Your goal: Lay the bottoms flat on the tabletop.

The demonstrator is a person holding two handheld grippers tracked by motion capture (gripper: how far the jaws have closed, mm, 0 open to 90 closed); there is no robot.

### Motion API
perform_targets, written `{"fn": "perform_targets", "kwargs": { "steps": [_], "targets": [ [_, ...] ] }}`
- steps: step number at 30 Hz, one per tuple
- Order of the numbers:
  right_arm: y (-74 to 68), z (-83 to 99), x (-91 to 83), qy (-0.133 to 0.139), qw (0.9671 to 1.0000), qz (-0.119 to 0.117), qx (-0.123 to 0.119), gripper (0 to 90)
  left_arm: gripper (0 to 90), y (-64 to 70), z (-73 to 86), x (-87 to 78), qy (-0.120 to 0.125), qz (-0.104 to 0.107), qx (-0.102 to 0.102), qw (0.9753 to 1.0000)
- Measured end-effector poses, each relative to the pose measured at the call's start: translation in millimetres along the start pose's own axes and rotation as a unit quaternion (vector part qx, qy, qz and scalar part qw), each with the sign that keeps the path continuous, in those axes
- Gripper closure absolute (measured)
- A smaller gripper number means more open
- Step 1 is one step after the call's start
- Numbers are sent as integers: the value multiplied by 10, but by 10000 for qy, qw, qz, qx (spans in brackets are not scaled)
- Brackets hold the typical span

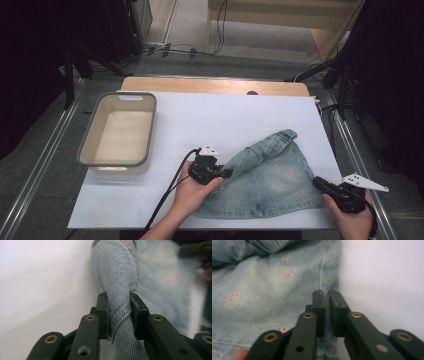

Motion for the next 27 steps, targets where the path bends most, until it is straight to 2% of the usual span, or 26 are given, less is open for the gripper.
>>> {"fn": "perform_targets", "kwargs": {
  "steps": [1, 3, 6, 8, 11, 12, 15, 18, 20, 22, 23, 27],
  "targets": [
    [-9, -12, -5, 87, 10000, -9, -22, 698, 662, -12, -16, -4, -9, -84, 52, 10000],
    [-48, -51, -30, 237, 9995, -180, -60, 634, 520, -17, -65, -35, 82, -199, 88, 9997],
    [-117, -118, -68, 506, 9982, -284, -135, 527, 314, 30, -163, -144, 303, 18, 87, 9995],
    [-166, -147, -78, 590, 9977, -273, -199, 458, 254, 85, -238, -236, 478, 9, 184, 9987],
    [-246, -179, -62, 657, 9969, -379, -225, 355, 248, 190, -323, -333, 674, 154, 297, 9972],
    [-274, -187, -48, 654, 9966, -438, -233, 318, 267, 234, -338, -345, 717, 152, 370, 9966],
    [-354, -203, -3, 649, 9963, -500, -242, 226, 401, 388, -339, -302, 729, 309, 624, 9949],
    [-438, -222, 30, 683, 9959, -493, -315, 173, 602, 524, -286, -183, 461, 683, 868, 9928],
    [-497, -229, 61, 684, 9956, -557, -325, 165, 732, 599, -229, -58, 226, 756, 1060, 9912],
    [-537, -225, 95, 659, 9955, -577, -374, 165, 854, 625, -170, 78, 12, 667, 1212, 9904],
    [-563, -218, 113, 615, 9955, -599, -408, 165, 882, 610, -147, 130, -104, 580, 1288, 9899],
    [-595, -209, 136, 577, 9954, -605, -461, 165, 886, 479, -95, 278, -339, 260, 1242, 9913]
  ]
}}
Point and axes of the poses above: each handheld gripper's, and its own axes: x roughly forward along the jaws, z roughly out of its underside, y roughly to its right, the point moved 4 cm from there along x, roughly forward along the jaws, and after that the axes turned 4 degrees about y, right-handed, at the moved point
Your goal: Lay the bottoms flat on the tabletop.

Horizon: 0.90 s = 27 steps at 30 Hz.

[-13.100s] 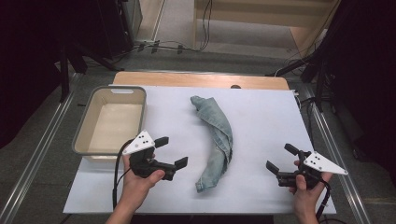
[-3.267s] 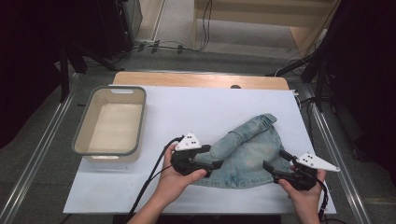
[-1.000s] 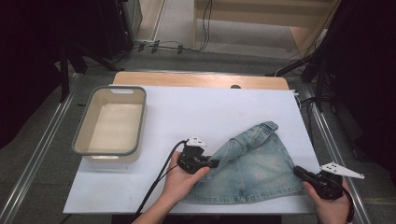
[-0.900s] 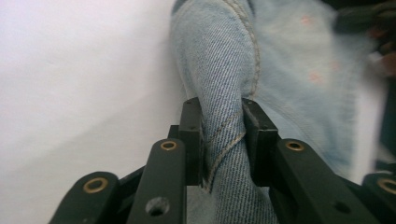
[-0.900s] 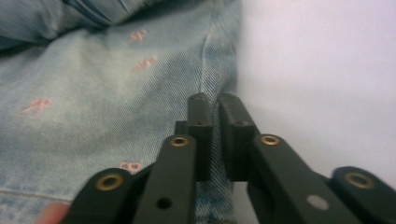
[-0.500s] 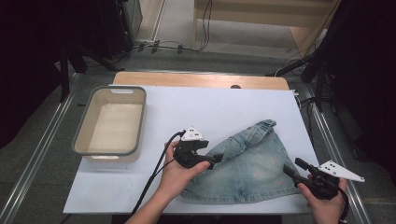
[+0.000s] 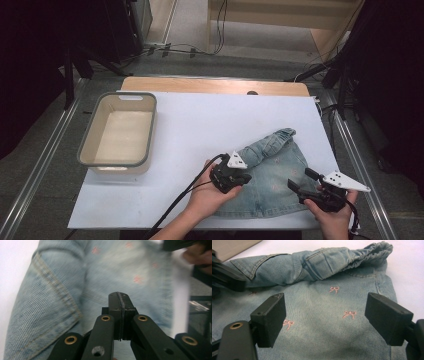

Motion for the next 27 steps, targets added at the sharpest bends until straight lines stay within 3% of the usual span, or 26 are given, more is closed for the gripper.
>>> {"fn": "perform_targets", "kwargs": {
  "steps": [6, 11, 21, 24, 27],
  "targets": [
    [31, 15, -3, -13, 10000, 19, 33, 166, 886, -246, 23, -21, -48, -392, -155, 9991],
    [39, 14, 1, 0, 10000, 32, 37, 169, 886, -505, -6, -107, 109, -476, -453, 9978],
    [-14, 19, 35, -51, 10000, -17, -35, 171, 886, -1025, -27, -213, 305, -892, -955, 9910],
    [-15, 24, 41, -59, 10000, -33, -33, 173, 886, -1161, 20, -189, 333, -884, -1208, 9882],
    [-10, 31, 47, -70, 10000, -46, -23, 178, 886, -1222, 14, -174, 331, -851, -1257, 9879]
  ]
}}
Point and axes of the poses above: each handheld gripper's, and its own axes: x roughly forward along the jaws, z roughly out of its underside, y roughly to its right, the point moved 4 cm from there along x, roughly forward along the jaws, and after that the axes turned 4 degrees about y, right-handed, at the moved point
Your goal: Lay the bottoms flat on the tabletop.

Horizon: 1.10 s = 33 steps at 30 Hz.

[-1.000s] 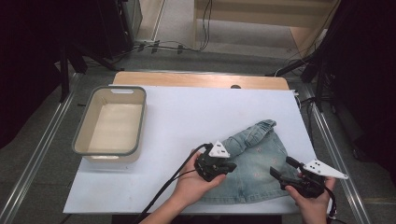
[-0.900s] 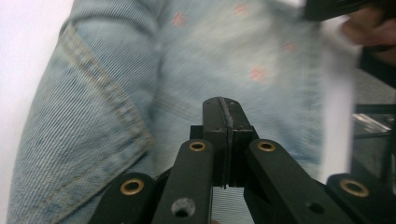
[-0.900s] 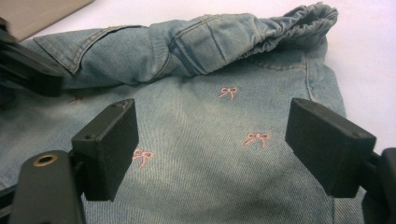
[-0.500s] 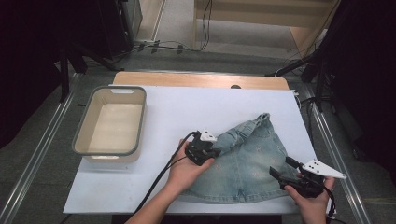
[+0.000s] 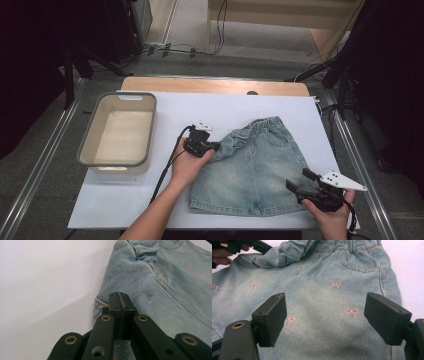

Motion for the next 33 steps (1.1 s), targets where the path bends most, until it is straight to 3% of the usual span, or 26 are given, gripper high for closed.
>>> {"fn": "perform_targets", "kwargs": {
  "steps": [3, 7, 9, 12, 14, 19, 23, 25, 27, 29, 31, 33],
  "targets": [
    [3, 0, -11, 15, 10000, 1, 5, 179, 867, 27, -127, -124, 176, 14, 109, 9998],
    [7, -8, -16, 46, 10000, 9, 10, 180, 810, 212, -213, -269, 376, 364, 274, 9983],
    [-1, -10, -7, 30, 10000, 11, 22, 180, 737, 325, -207, -272, 419, 459, 434, 9971],
    [-34, -13, 11, 21, 10000, -27, -40, 180, 537, 423, -175, -187, 307, 508, 604, 9964],
    [-55, -15, 11, 2, 10000, -41, -58, 180, 430, 435, -137, -89, 161, 247, 800, 9964],
    [-53, -12, 7, 11, 10000, -43, -52, 180, 375, 351, -86, 83, -41, -350, 1084, 9935],
    [-41, -4, 11, -12, 10000, -38, -30, 180, 327, 293, -47, 177, -227, -608, 1262, 9899],
    [-49, -3, 15, -23, 10000, -40, -26, 180, 383, 261, -68, 166, -202, -687, 1272, 9893],
    [-59, 0, 21, -38, 10000, -42, -52, 181, 563, 217, -108, 129, -126, -667, 1118, 9914],
    [-71, 1, 26, -50, 10000, -50, -60, 183, 696, 136, -154, 94, -85, -496, 821, 9953],
    [-77, 0, 28, -53, 9999, -68, -80, 184, 740, 19, -191, 74, -67, -356, 513, 9980],
    [-83, -1, 30, -53, 9999, -60, -82, 185, 762, -128, -214, 72, -8, -80, 36, 10000]
  ]
}}
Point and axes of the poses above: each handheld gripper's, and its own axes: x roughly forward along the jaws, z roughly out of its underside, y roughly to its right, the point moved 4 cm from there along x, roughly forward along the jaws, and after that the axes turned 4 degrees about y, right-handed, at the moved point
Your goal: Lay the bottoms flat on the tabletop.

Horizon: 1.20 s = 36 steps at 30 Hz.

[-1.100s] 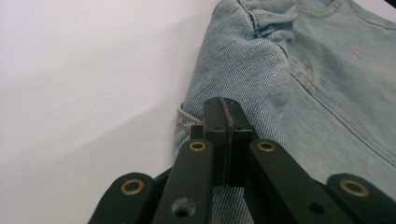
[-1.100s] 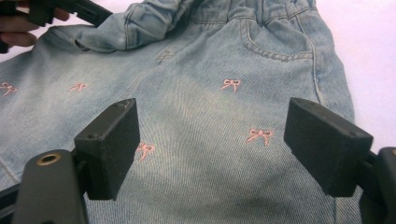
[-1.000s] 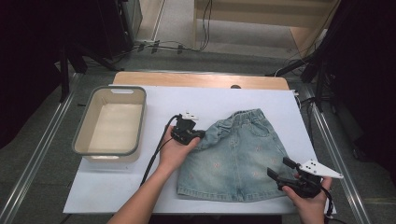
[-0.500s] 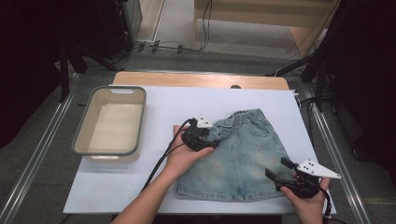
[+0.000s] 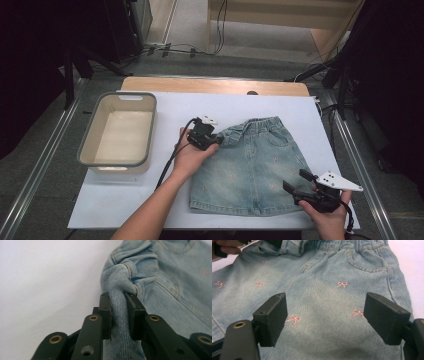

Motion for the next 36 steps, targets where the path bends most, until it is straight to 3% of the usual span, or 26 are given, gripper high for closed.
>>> {"fn": "perform_targets", "kwargs": {
  "steps": [2, 4, 7, 9, 11, 12, 16, 20, 24, 27, 31, 36],
  "targets": [
    [0, 1, 1, 0, 10000, -2, -6, 186, 764, -128, 8, 24, 40, 186, -446, 9988],
    [3, 4, 2, -4, 10000, -4, -5, 188, 763, -217, 49, 82, 16, 196, -668, 9976],
    [11, 10, 6, -11, 10000, -3, -1, 191, 761, -247, 85, 123, 33, 154, -644, 9978],
    [15, 15, 9, -32, 10000, -6, -13, 191, 736, -232, 76, 119, 30, 20, -511, 9987],
    [20, 18, 11, -41, 10000, 3, -6, 191, 626, -219, 61, 81, 70, -317, -314, 9990],
    [25, 14, 4, -37, 10000, 13, -8, 191, 546, -213, 56, 54, 83, -346, -268, 9990],
    [110, -1, -72, 65, 9998, 160, 50, 192, 368, -101, 61, -162, 379, -270, -179, 9988],
    [289, 6, -177, 182, 9991, 273, 277, 229, 306, 53, 148, -441, 665, -173, -78, 9976],
    [447, 54, -249, 118, 9980, 479, 405, 240, 298, 243, 373, -690, 706, -31, 10, 9975],
    [540, 104, -249, 11, 9968, 622, 506, 259, 298, 328, 555, -793, 674, -48, 17, 9977],
    [646, 192, -206, -244, 9944, 720, 733, 292, 296, 365, 856, -868, 443, -139, -1, 9989],
    [694, 252, -179, -373, 9942, 673, 747, 351, 300, 383, 1159, -931, 241, -149, -71, 9996]
  ]
}}
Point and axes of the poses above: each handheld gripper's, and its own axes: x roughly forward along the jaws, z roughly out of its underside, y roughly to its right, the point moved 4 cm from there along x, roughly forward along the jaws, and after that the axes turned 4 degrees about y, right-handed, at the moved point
